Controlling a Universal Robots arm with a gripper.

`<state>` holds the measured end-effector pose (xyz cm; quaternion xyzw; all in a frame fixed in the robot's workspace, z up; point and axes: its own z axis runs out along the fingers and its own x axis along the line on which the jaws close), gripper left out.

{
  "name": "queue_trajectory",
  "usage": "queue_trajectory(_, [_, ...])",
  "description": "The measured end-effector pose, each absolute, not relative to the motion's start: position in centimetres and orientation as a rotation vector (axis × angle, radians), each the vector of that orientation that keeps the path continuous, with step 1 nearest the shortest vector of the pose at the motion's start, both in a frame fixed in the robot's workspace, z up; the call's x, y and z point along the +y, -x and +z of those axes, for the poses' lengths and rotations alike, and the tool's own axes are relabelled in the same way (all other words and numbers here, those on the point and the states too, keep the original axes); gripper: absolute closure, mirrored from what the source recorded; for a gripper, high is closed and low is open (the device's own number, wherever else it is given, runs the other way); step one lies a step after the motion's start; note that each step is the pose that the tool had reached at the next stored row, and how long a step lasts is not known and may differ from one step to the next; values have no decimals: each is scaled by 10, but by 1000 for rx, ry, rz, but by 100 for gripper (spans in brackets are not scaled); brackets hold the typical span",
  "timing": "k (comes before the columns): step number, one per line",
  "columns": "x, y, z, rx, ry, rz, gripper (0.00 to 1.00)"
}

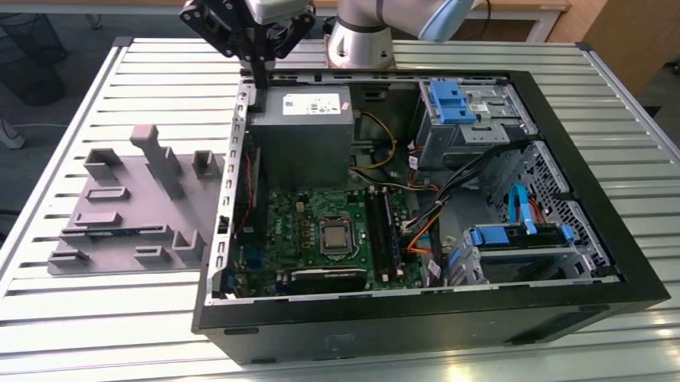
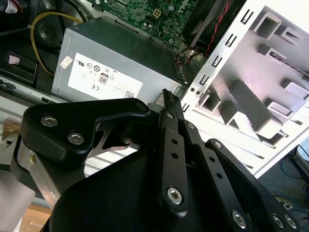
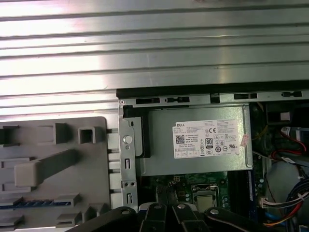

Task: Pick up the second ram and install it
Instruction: 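Reach for the second ram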

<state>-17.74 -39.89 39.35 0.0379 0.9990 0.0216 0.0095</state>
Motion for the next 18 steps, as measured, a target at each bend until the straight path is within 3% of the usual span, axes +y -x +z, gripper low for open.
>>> queue_trajectory(18, [-399, 185, 393, 3120, -118, 67, 89])
